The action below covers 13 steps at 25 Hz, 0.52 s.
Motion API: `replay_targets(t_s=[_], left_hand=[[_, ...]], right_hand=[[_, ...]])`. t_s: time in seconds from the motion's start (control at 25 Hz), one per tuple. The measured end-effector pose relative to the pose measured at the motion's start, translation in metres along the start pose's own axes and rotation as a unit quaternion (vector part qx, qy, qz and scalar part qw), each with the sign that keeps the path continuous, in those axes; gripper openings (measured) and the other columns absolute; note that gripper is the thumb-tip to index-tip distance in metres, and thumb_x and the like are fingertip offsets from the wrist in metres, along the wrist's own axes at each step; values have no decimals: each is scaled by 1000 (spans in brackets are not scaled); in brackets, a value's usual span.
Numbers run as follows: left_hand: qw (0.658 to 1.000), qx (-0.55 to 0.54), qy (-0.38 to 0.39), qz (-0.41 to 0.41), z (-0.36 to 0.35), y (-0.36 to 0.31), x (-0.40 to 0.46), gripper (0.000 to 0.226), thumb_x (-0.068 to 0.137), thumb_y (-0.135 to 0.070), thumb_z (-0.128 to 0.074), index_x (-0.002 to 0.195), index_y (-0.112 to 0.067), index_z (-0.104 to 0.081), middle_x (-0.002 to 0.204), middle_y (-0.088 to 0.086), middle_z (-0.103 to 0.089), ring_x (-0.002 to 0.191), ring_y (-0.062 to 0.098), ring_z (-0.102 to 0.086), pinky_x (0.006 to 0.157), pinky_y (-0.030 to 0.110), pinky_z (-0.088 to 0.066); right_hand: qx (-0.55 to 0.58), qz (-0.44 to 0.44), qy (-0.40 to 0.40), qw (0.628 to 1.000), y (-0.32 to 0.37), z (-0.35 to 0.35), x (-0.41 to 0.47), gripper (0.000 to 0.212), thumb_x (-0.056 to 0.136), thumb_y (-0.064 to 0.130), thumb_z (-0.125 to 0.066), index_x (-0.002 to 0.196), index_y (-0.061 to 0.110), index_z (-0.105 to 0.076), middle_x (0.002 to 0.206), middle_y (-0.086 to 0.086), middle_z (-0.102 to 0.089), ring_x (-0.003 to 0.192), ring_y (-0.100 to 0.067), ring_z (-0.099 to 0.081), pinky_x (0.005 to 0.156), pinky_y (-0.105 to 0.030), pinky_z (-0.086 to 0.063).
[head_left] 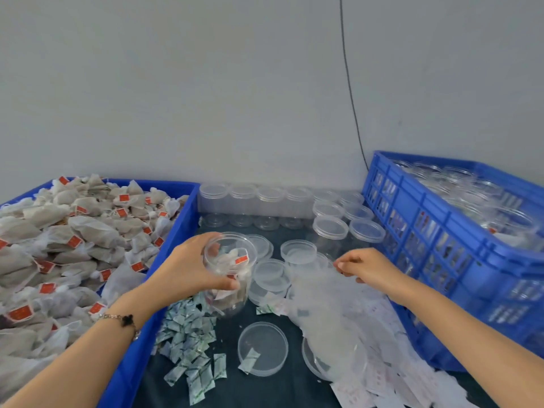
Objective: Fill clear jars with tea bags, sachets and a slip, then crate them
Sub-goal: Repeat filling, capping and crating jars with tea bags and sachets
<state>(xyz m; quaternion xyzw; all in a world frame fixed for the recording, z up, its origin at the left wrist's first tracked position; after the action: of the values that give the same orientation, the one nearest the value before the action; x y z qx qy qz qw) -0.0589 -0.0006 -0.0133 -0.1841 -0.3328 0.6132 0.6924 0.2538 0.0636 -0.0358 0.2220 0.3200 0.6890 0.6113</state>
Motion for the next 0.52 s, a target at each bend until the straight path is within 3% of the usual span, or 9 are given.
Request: replay_targets(t_s=[0.16,0.28,0.36,0.4,0.48,0.52], left_hand=[[999,-16,-12,-40,-13,-54,6,79,49,-44,-91,113,-46,-45,105,-32,-51,102,-5,-51,84,16,-38],[999,-32,-23,-36,-28,-84,10,64,48,-45,-90,96,-53,-48,99,-31,-55,95,-11,-52,77,10,-37],[998,-46,-27,-26,-44,-97,12,63,48,-47,-89,97,-50,-50,98,-28,-58,93,-8,-53,73,10,-37],[998,-51,-28,-21,-53,-102,12,68,47,-48,-89,103,-47,-50,100,-25,-58,94,-4,-55,74,14,-38],[998,-50,-27,-12,-73,-112,12,82,46,-49,-89,119,-34,-53,111,-17,-58,102,5,-55,81,20,-38],[999,-46,-21,-9,-83,-117,12,91,46,-50,-88,126,-28,-52,116,-14,-57,106,7,-55,84,21,-38]], right_hand=[[-26,-40,11,999,-42,20,-10,12,89,14,-61,88,23,-70,97,2,-70,84,-7,-62,65,-16,-45],[-213,-34,61,974,-65,16,-19,27,87,12,-59,113,20,-66,116,2,-63,103,-12,-58,80,-17,-43],[-304,-29,108,946,-81,2,-31,38,87,14,-57,124,20,-58,120,1,-57,107,-15,-55,80,-20,-43],[-315,-24,126,940,-88,-6,-36,33,87,17,-57,120,20,-58,112,2,-57,100,-15,-56,73,-22,-44],[-352,-1,147,925,-96,-22,-47,12,87,30,-57,93,20,-53,88,5,-50,78,-14,-51,56,-24,-38],[-376,9,152,914,-101,-29,-50,20,89,37,-54,87,18,-48,85,5,-47,76,-13,-48,54,-25,-34]])
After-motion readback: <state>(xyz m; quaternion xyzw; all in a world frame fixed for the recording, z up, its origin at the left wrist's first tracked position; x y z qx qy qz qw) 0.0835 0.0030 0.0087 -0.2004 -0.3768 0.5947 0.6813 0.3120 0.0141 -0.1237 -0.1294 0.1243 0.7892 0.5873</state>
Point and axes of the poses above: each hand's wrist, its own x-axis towards the middle knuckle, its own z-axis out of the back of the hand, y = z × x, the point moved 10 cm from there along x, towards the middle knuckle
